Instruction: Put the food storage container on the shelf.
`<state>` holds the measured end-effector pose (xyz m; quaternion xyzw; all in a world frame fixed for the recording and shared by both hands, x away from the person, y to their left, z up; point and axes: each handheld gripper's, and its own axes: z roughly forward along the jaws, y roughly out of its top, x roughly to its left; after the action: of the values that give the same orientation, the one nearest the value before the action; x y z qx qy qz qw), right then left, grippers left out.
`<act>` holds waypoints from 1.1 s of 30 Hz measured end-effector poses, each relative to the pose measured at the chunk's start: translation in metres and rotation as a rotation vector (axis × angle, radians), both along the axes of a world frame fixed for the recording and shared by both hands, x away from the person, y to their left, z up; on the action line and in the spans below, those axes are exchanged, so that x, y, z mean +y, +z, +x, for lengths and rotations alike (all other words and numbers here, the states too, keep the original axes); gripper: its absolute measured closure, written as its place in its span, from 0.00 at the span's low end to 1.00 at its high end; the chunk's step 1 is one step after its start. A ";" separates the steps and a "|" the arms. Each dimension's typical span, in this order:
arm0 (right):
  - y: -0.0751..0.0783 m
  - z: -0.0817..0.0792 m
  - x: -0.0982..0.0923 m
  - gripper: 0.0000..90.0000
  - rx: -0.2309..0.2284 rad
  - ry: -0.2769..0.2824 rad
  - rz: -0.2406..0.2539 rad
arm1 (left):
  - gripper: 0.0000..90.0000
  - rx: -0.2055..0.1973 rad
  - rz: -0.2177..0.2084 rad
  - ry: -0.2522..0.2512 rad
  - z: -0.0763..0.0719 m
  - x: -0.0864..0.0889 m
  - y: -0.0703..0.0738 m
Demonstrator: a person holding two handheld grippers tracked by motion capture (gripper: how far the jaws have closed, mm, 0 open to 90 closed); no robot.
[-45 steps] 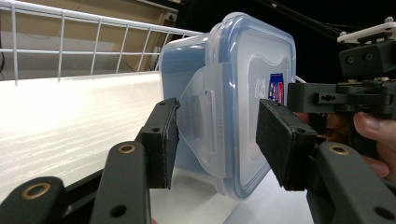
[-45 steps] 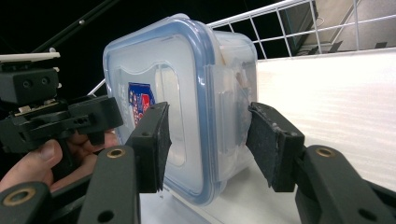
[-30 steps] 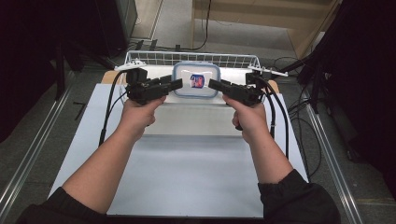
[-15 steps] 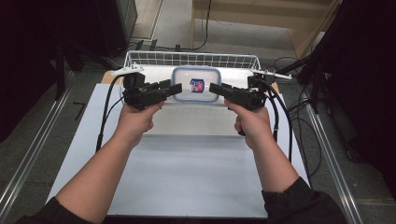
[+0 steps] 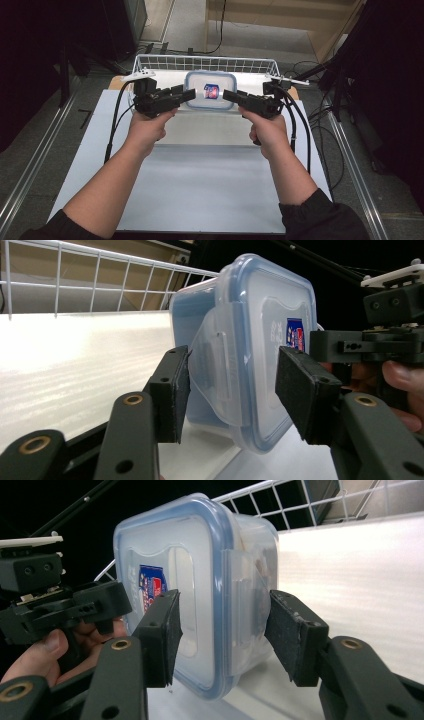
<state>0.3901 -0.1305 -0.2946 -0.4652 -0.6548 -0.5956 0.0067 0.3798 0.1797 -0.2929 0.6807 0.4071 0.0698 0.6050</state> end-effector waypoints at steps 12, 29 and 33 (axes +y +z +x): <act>0.001 0.011 -0.004 0.50 -0.010 -0.031 0.012 | 0.52 -0.016 0.005 0.036 0.009 0.000 0.003; 0.006 0.001 -0.003 0.50 -0.047 -0.035 -0.057 | 0.51 -0.042 0.047 0.040 0.002 0.002 0.006; 0.011 -0.017 0.001 0.62 -0.114 -0.025 -0.113 | 0.48 -0.075 0.056 0.048 -0.012 0.005 0.005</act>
<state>0.3727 -0.1293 -0.2836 -0.4384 -0.6809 -0.5831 -0.0645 0.3681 0.1845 -0.2883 0.6843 0.3982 0.1208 0.5988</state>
